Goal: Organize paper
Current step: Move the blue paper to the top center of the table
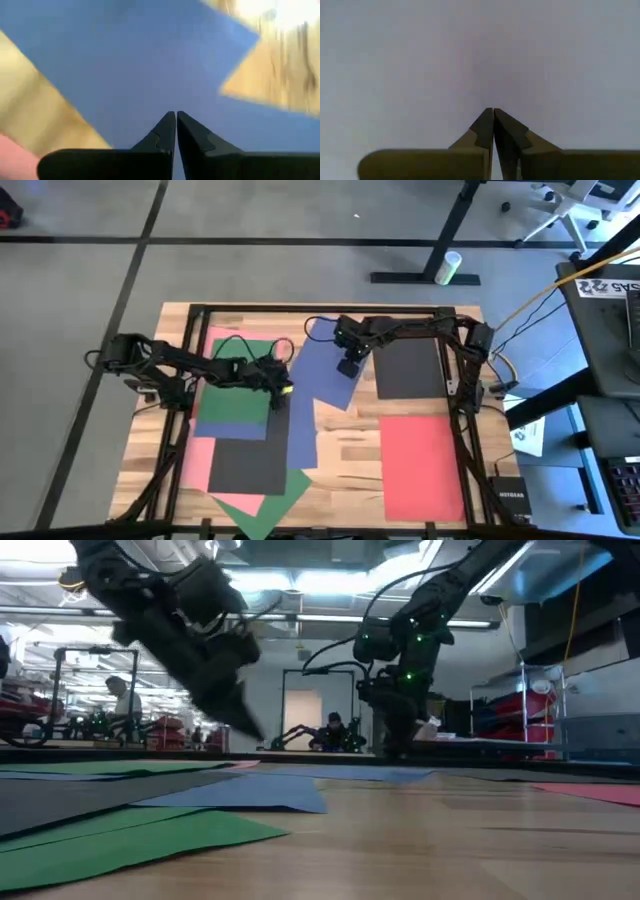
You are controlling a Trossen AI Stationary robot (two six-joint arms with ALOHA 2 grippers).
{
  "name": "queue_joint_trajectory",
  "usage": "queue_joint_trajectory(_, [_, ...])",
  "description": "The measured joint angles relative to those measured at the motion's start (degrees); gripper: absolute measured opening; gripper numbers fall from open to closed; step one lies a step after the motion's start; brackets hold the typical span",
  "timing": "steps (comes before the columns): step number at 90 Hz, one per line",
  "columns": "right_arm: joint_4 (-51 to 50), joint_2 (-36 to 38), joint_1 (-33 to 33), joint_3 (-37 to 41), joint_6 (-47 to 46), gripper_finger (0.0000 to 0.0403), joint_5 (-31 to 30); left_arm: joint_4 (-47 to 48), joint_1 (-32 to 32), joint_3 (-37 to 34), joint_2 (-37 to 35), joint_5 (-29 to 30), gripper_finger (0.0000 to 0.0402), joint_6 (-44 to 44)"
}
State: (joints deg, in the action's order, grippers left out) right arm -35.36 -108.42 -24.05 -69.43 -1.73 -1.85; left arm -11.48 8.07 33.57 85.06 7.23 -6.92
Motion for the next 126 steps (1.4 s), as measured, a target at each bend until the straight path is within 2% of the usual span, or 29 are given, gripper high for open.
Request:
queue_joint_trajectory(22, [-4.57,0.09,-0.13,0.24,-1.15,0.0000,-4.42,7.20,5.54,1.89,0.12,0.08,0.0000,3.33])
queue_joint_trajectory(39, [-6.56,-0.19,-1.53,0.28,-2.46,0.0000,-5.07,8.42,6.56,1.89,4.18,-1.54,0.0000,3.10])
queue_joint_trajectory(60, [-6.63,-0.54,-3.81,0.31,-2.52,0.0000,-3.05,4.17,5.45,2.13,10.94,-3.01,0.0000,1.59])
queue_joint_trajectory(91, [-6.58,-0.57,-7.69,0.31,-1.83,0.0000,0.46,3.09,4.08,2.02,11.50,-3.15,0.0000,0.35])
queue_joint_trajectory(109, [-17.15,1.25,-7.44,-2.15,0.51,0.0000,-6.09,3.40,4.05,2.00,11.54,-3.41,0.0000,0.92])
queue_joint_trajectory(126, [-21.48,0.94,-9.02,-1.36,0.41,0.0000,-7.35,3.36,4.09,1.96,11.56,-3.49,0.0000,0.89])
